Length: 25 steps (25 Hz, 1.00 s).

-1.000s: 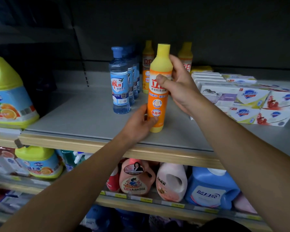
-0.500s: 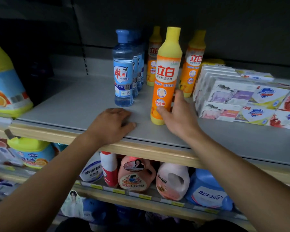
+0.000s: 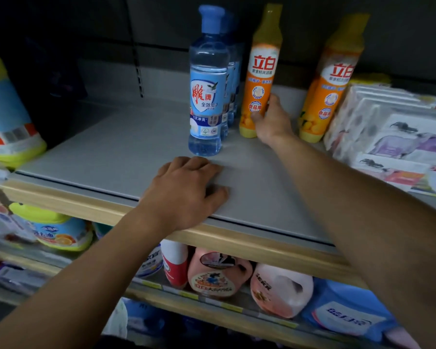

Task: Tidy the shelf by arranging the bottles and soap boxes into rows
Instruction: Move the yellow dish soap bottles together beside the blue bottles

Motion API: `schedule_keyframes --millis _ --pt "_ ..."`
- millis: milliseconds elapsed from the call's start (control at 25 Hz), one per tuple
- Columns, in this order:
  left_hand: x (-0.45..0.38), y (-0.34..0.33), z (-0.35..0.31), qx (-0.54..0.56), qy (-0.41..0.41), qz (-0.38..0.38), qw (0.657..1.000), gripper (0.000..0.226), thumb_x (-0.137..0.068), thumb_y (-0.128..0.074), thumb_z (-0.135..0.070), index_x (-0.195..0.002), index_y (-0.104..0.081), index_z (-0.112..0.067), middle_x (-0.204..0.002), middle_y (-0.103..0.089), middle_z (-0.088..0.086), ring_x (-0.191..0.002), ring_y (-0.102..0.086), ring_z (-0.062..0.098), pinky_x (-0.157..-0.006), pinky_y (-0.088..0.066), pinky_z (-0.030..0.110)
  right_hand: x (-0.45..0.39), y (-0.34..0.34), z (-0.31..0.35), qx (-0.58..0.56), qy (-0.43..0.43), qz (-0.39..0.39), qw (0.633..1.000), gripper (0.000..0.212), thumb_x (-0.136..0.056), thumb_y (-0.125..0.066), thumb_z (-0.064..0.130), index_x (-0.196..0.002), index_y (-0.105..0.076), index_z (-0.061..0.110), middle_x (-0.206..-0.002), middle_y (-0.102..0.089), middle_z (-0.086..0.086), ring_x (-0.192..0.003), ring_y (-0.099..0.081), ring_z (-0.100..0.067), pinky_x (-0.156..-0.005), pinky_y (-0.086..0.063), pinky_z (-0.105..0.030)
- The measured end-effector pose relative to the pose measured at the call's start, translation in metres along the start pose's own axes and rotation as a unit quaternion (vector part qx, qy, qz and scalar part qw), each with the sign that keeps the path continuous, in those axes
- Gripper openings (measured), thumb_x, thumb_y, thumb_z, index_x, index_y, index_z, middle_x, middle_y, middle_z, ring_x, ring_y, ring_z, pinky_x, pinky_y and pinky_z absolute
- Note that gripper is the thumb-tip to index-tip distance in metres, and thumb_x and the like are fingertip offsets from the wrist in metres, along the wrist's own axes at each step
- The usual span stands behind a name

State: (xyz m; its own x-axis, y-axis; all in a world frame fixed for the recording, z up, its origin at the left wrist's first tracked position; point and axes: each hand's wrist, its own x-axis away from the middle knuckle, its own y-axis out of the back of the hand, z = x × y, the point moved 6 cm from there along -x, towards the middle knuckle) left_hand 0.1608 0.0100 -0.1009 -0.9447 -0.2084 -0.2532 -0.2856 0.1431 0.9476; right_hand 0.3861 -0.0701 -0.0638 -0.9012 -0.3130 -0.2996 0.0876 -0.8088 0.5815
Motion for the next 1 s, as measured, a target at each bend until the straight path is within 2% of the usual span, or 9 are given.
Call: schedule_keyframes --millis 520,600,720,840,920,1000 --pt "-0.003 -0.002 0.0 -0.001 -0.002 -0.007 1.0 0.05 -0.091 -0.038 -0.06 -0.135 -0.044 -0.037 -0.142 -0.042 -0.012 -0.131 -0.033 0.02 -0.111 -0.025 0.038 -0.03 -0.013 -0.008 -0.017 -0.029 0.015 0.999 0.057 -0.1 -0.053 0.024 -0.149 -0.025 0.023 -0.148 -0.044 -0.006 -0.135 -0.043 -0.029 -0.11 -0.035 -0.046" --pt "-0.004 -0.004 0.0 -0.002 -0.004 -0.008 1.0 0.051 -0.09 -0.037 -0.06 -0.135 -0.045 -0.037 -0.141 -0.042 -0.011 -0.131 -0.033 0.02 -0.11 -0.025 0.038 -0.027 -0.012 -0.007 -0.009 -0.039 0.024 0.999 0.059 -0.099 -0.054 0.027 -0.149 -0.024 0.021 -0.147 -0.045 -0.007 -0.133 -0.045 -0.029 -0.107 -0.038 -0.043" --pt "-0.004 -0.004 0.003 0.003 0.006 -0.01 1.0 0.056 -0.085 -0.034 -0.063 -0.132 -0.048 -0.037 -0.139 -0.046 -0.011 -0.128 -0.036 0.022 -0.107 -0.028 0.038 -0.01 0.0 -0.008 0.021 -0.062 0.02 0.998 0.063 -0.095 -0.058 0.036 -0.146 -0.026 0.017 -0.144 -0.049 -0.009 -0.127 -0.051 -0.03 -0.095 -0.042 -0.035" --pt "-0.005 -0.001 0.004 0.018 0.007 -0.018 1.0 0.053 -0.087 -0.043 -0.061 -0.133 -0.052 -0.035 -0.139 -0.05 -0.009 -0.127 -0.041 0.024 -0.107 -0.033 0.038 0.033 0.022 -0.004 0.089 0.004 0.025 0.996 0.057 -0.093 -0.057 0.041 -0.14 -0.039 0.015 -0.14 -0.053 -0.008 -0.125 -0.052 -0.028 -0.097 -0.041 -0.033" --pt "-0.006 0.001 0.006 0.048 0.016 -0.011 0.999 0.057 -0.085 -0.045 -0.059 -0.132 -0.056 -0.031 -0.138 -0.055 -0.006 -0.127 -0.046 0.026 -0.107 -0.037 0.038 0.073 0.037 -0.005 0.126 0.062 0.054 0.989 0.049 -0.093 -0.057 0.039 -0.134 -0.049 0.014 -0.137 -0.056 -0.006 -0.124 -0.053 -0.025 -0.099 -0.04 -0.031" --pt "-0.005 0.005 0.004 0.074 0.021 -0.014 0.997 0.051 -0.086 -0.053 -0.054 -0.129 -0.06 -0.028 -0.134 -0.06 -0.002 -0.124 -0.051 0.026 -0.104 -0.042 0.039 0.116 0.06 -0.014 0.167 0.097 0.078 0.978 0.044 -0.093 -0.057 0.038 -0.129 -0.054 0.014 -0.135 -0.057 -0.006 -0.125 -0.052 -0.024 -0.101 -0.038 -0.03"
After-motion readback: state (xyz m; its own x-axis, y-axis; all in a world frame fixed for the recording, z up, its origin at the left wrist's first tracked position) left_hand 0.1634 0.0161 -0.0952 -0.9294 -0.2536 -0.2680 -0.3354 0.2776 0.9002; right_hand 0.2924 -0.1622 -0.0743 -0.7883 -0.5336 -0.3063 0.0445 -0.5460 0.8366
